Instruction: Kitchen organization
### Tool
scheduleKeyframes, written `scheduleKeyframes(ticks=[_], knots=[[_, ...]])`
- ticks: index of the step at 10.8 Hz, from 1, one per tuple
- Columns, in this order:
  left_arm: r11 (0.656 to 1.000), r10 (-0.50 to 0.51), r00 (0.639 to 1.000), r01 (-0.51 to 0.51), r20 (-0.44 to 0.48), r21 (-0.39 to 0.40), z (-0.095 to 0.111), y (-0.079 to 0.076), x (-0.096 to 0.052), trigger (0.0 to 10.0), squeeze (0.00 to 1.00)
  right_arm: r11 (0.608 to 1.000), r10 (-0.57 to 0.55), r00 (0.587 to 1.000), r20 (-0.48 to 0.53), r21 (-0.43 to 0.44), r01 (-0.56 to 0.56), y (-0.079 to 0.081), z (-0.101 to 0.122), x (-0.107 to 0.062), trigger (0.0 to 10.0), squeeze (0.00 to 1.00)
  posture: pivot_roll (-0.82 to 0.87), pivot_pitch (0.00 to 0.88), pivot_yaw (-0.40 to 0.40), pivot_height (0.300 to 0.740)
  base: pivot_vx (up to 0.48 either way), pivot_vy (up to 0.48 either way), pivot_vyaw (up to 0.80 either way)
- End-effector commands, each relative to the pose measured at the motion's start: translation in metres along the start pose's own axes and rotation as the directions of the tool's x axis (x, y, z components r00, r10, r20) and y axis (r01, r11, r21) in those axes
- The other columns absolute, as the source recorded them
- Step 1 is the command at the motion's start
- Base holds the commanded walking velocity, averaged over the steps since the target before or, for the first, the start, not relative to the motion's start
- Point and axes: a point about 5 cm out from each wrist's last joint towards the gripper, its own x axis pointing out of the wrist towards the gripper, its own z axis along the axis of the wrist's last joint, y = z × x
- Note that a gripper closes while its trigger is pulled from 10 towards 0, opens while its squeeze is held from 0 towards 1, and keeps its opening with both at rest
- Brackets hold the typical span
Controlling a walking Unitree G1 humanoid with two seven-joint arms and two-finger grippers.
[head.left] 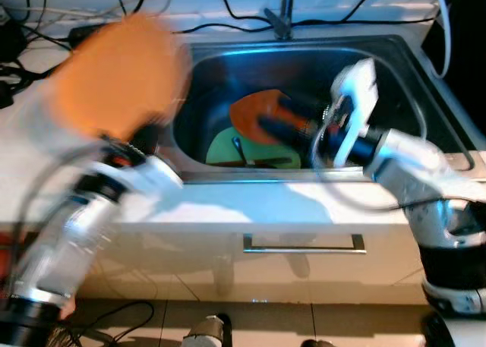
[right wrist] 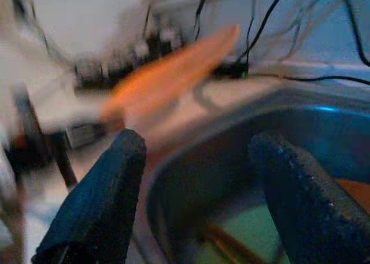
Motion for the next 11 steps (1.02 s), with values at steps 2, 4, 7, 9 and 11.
scheduleKeyframes(ticks=[2, 4, 7, 9, 11], knots=[[0.995, -0.050, 0.983, 0.035, 0.177, 0.089, 0.011, -0.009, -0.005, 0.0, 0.00, 0.964, -0.002, 0.998, 0.064, 0.266, -0.015, -0.010, 0.010, 0.003, 10.0, 0.00, 0.13, 0.150, 0.078, 0.740, 0.000, 0.000, 0.00], [0.992, -0.054, 0.962, 0.022, 0.268, 0.120, 0.019, -0.012, -0.001, 0.0, 0.00, 0.917, -0.023, 0.994, 0.105, 0.399, -0.021, -0.015, 0.017, 0.010, 10.0, 0.00, 0.13, 0.150, 0.078, 0.740, 0.000, 0.000, 0.00], [0.994, -0.023, 0.934, -0.018, 0.357, 0.112, 0.031, -0.013, 0.008, 0.0, 0.00, 0.870, -0.034, 0.995, 0.094, 0.492, -0.017, -0.016, 0.020, 0.021, 10.0, 0.00, 0.12, 0.155, 0.073, 0.740, 0.000, 0.000, 0.00], [0.995, -0.002, 0.918, -0.038, 0.396, 0.093, 0.041, -0.014, 0.017, 0.0, 0.00, 0.863, -0.019, 0.997, 0.072, 0.504, -0.020, -0.013, 0.018, 0.029, 10.0, 0.00, 0.12, 0.155, 0.072, 0.740, 0.000, 0.000, 0.00], [0.996, 0.012, 0.900, -0.052, 0.435, 0.079, 0.051, -0.015, 0.021, 0.0, 0.00, 0.865, -0.039, 0.998, 0.050, 0.501, 0.008, -0.015, 0.013, 0.033, 10.0, 0.00, 0.13, 0.155, 0.073, 0.740, 0.000, 0.000, 0.00]])
